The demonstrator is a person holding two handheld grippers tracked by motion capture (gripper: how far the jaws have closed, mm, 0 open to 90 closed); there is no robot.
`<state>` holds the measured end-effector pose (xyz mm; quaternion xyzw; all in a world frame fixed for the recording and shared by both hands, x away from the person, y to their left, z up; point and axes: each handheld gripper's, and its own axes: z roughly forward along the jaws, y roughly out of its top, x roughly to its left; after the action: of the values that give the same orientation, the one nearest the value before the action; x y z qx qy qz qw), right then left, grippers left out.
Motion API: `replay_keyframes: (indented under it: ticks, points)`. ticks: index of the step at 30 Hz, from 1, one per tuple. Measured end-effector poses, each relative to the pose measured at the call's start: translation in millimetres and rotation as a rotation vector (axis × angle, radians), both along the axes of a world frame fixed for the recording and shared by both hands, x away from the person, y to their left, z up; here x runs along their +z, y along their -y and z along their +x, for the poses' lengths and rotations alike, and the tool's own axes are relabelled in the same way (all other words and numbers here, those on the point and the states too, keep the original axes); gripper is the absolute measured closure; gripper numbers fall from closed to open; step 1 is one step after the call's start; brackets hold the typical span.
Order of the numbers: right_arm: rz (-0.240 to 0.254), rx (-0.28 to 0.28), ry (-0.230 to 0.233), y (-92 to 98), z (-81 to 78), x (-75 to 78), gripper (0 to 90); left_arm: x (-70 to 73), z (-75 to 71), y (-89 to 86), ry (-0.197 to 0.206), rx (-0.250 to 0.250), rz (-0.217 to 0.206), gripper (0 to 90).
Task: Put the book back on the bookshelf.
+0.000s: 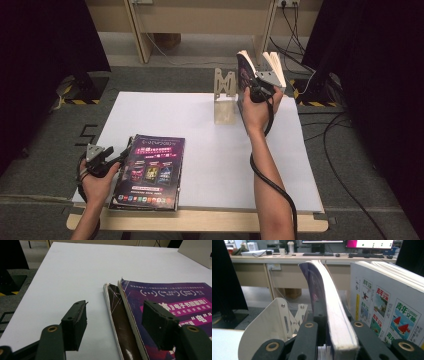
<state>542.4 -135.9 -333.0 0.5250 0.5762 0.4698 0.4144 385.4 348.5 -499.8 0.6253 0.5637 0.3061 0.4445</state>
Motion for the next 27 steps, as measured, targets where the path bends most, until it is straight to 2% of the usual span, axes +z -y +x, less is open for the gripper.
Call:
replay_keyframes:
  ticks: [8,11,13,15,20,27]
  points:
    - [0.072,-0.023,0.038,2.6,4.6,-1.5,83.3,-0.2,0.5,-0.1,-0.001,0.002,-0.007,36.3]
    - [0.062,-0.038,0.043,2.8,5.6,-2.1,83.2,-0.1,0.3,-0.4,-0.001,0.002,-0.004,36.2]
    - [0.021,-0.046,0.046,2.1,5.2,-3.3,82.9,-0.1,0.1,-0.1,0.0,0.001,-0.002,36.3]
    - [0.006,-0.046,0.048,2.5,4.7,-3.9,81.1,-0.1,0.3,0.4,0.001,-0.002,0.004,36.3]
    - [-0.019,-0.052,0.067,5.4,0.1,-3.1,70.3,-0.1,0.2,0.7,0.003,-0.002,0.006,36.4]
    - [-0.041,-0.046,0.073,3.7,-6.2,-0.5,66.7,-0.1,0.2,0.6,0.003,-0.001,0.006,36.4]
